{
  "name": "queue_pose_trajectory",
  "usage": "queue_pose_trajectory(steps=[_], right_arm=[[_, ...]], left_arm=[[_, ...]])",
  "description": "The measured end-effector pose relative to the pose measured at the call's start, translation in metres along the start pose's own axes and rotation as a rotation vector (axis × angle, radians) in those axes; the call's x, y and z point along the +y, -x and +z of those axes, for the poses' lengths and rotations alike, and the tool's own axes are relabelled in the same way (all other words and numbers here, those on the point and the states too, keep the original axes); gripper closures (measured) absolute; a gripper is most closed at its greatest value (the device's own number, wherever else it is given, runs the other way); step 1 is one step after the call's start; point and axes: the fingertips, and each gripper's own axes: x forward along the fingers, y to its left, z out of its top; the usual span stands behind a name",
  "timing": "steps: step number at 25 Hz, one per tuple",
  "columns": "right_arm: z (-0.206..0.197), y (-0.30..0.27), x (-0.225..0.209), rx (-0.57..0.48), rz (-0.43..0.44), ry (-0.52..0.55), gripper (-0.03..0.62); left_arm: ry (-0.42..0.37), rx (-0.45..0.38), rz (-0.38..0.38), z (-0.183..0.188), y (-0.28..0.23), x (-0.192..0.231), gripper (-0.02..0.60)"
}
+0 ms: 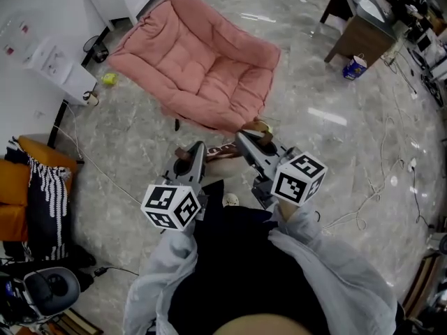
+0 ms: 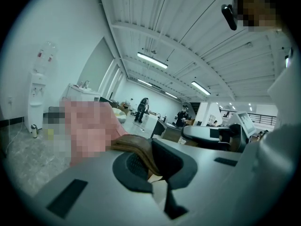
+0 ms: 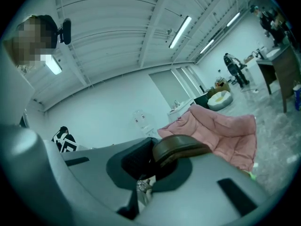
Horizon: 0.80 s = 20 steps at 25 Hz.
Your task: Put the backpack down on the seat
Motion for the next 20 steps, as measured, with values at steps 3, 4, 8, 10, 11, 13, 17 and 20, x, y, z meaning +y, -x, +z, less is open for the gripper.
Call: queue_pose_trajectory(steps=[3,4,8,10,11,13,17,20], right_arm=[[0.018,-0.003,0.004,-0.009,0.015,0.048,0.588],[0.027,-0.005,0.006,-0.015,0.021,0.062,0.588],[0.069,-0.013,0.011,-0.035,0.04,0.111,0.589],[0.089,-0.019,0.014,-0.045,0.051,0.13,0.588],[0.099,-0.023,0.014,-0.051,0.053,0.141,0.589],[0.119,-0.031,0.011,-0.069,0.052,0.162,0.588],[0.157,-0.057,-0.006,-0.1,0.041,0.178,0.588],[0.191,-0.083,-0.027,-0.106,0.014,0.174,0.588]], left_arm=[[-0.026,-0.02,-0.031,0.021,-0.008,-0.004,0.57],[-0.035,-0.025,-0.041,0.029,-0.012,-0.006,0.57],[-0.076,-0.041,-0.096,0.066,-0.029,-0.014,0.57],[-0.09,-0.049,-0.122,0.084,-0.038,-0.017,0.57],[-0.096,-0.052,-0.133,0.092,-0.043,-0.018,0.569],[-0.116,-0.064,-0.157,0.11,-0.057,-0.016,0.571],[-0.138,-0.083,-0.183,0.141,-0.096,-0.002,0.57],[-0.138,-0.079,-0.203,0.171,-0.133,0.011,0.569]])
